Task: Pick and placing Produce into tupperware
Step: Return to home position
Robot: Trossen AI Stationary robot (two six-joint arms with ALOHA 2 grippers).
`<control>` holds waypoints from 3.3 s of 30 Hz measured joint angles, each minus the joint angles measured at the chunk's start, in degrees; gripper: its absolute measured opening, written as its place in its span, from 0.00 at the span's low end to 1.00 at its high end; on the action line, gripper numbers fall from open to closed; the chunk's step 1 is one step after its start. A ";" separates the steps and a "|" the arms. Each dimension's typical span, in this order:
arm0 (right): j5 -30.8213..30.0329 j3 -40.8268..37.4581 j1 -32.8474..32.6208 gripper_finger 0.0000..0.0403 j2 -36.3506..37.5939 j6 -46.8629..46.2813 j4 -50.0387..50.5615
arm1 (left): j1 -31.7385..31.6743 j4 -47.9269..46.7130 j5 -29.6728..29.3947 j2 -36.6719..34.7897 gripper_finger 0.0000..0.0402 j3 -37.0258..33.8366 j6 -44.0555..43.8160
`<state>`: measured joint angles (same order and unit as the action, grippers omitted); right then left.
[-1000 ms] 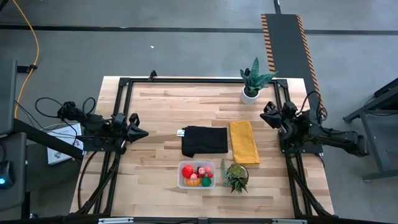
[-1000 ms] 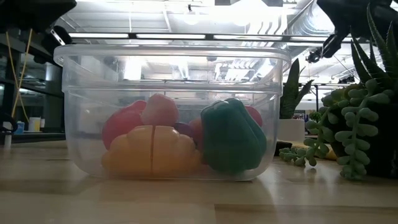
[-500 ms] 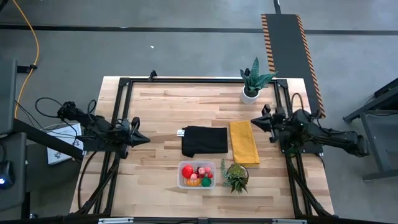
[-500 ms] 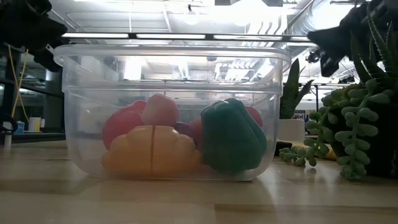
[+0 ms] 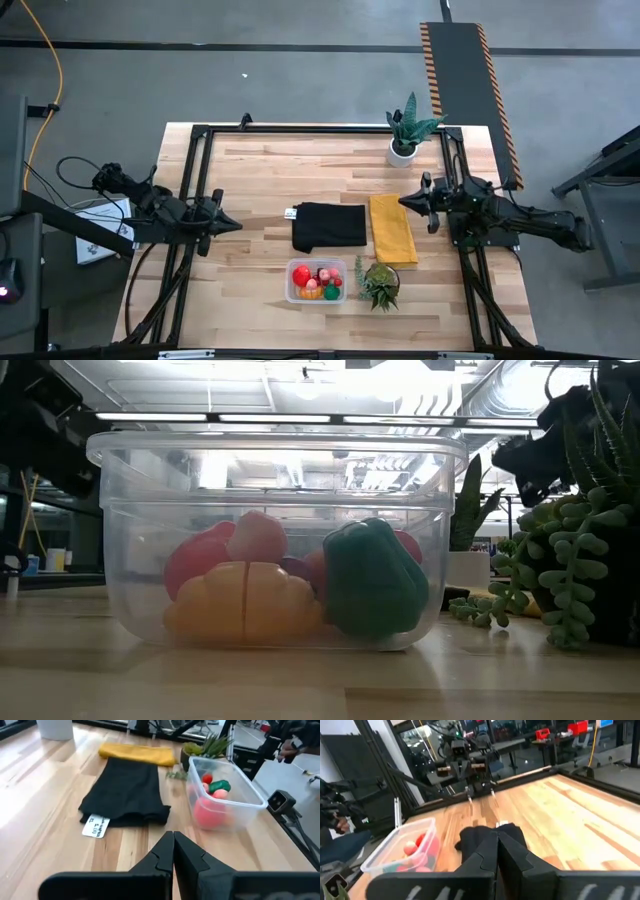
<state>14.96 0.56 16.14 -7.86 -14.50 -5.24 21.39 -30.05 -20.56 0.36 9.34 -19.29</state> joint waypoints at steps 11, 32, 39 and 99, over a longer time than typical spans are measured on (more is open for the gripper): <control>0.09 -0.02 0.00 0.00 0.11 -0.08 0.37 | 0.00 22.38 -1.40 0.20 0.00 -5.51 9.18; 1.71 -0.07 0.00 0.00 0.11 4.30 0.33 | 0.00 33.67 6.16 0.26 0.00 -8.87 16.03; 2.64 -0.07 0.00 0.00 0.13 5.02 0.67 | 0.00 31.75 20.42 0.26 0.00 -8.81 15.09; -0.24 -0.09 0.00 0.00 0.11 2.30 2.19 | -31.65 32.20 28.57 4.76 0.00 -8.79 17.65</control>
<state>14.72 0.47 16.14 -7.75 -12.19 -3.05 -10.26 2.15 8.01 5.12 0.56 -1.64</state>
